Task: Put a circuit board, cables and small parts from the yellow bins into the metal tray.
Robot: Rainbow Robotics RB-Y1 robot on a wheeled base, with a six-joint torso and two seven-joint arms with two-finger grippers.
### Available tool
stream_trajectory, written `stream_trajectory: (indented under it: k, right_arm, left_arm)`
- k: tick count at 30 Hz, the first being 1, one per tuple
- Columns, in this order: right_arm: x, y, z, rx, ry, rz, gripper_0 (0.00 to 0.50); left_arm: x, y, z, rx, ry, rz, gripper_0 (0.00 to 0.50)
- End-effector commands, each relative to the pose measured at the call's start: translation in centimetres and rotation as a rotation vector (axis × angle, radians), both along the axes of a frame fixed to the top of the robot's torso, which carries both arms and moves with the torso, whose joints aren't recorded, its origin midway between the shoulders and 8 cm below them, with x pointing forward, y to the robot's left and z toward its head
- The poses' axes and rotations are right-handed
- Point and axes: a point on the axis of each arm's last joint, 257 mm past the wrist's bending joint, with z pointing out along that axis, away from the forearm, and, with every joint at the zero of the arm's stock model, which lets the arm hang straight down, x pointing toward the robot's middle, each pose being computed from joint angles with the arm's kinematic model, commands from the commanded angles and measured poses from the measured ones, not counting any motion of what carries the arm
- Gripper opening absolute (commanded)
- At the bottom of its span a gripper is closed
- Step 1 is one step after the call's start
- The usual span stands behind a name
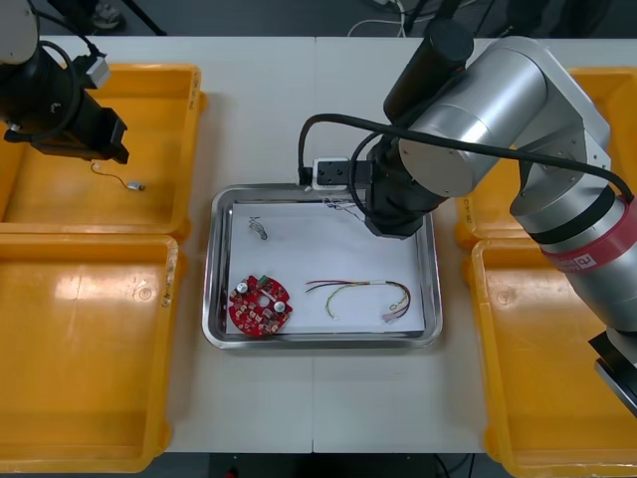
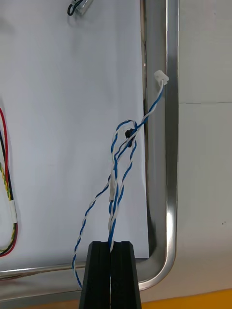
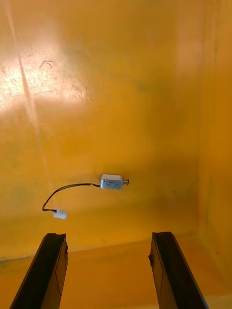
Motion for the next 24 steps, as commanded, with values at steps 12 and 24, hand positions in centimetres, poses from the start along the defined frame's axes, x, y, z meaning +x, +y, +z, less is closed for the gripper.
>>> stream_trajectory:
  k: [12, 24]
  right_arm:
    - [-0.9, 1.6, -4.2, -0.016, -0.033, 0.082, 0.0]
    - [1.1, 0.5, -5.7, -0.041, -0.092, 0.048, 0.0]
  left_arm:
    - [2.5, 1.0, 1.0, 0.1, -0.06, -0.051, 0.5]
    - [3.2, 0.8, -1.2, 0.106, -0.06, -0.057, 0.5]
